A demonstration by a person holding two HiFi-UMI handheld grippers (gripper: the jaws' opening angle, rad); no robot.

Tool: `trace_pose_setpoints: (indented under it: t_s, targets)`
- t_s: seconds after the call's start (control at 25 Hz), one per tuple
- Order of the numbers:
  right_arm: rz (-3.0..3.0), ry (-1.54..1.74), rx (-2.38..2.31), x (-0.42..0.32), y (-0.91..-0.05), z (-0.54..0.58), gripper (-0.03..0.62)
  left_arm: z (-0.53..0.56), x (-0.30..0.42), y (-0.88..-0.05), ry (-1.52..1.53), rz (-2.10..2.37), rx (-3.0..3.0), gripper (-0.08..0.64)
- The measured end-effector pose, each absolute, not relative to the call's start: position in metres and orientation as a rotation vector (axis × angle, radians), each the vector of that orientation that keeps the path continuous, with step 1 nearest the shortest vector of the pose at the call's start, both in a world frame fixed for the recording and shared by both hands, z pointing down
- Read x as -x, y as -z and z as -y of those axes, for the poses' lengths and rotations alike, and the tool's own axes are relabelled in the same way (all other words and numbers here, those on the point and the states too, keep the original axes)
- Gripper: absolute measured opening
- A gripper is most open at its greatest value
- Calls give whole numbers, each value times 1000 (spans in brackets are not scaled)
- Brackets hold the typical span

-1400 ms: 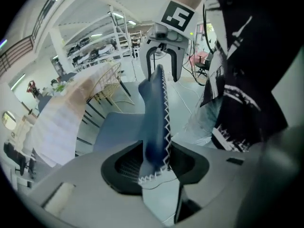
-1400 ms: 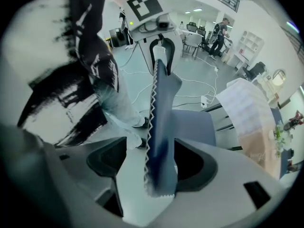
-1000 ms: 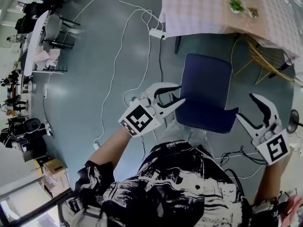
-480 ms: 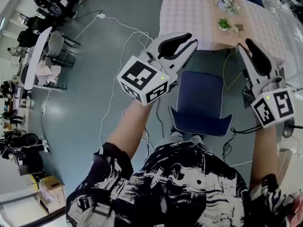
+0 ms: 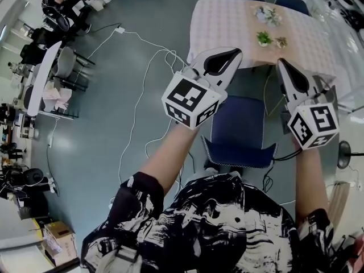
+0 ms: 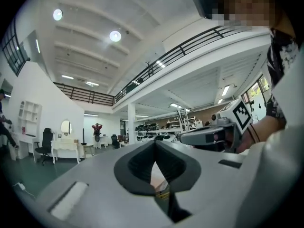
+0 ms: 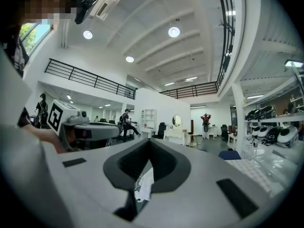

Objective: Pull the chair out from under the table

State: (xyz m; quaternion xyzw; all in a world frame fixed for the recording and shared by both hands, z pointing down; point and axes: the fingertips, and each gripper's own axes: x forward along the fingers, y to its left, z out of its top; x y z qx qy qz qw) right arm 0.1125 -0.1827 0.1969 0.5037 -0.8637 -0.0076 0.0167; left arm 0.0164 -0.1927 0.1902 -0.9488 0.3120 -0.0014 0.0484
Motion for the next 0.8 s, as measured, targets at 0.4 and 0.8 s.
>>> trace_pose_setpoints:
  t_s: [0.4,0.8]
  targets:
    - [2650,106,-1658,-124,-180,185,3,202,-10,-193,-10,-1030,2918,5]
    - [2634,89,-1675,-129,-187,192,2,208,-8,-198,10,-1038,2881,4]
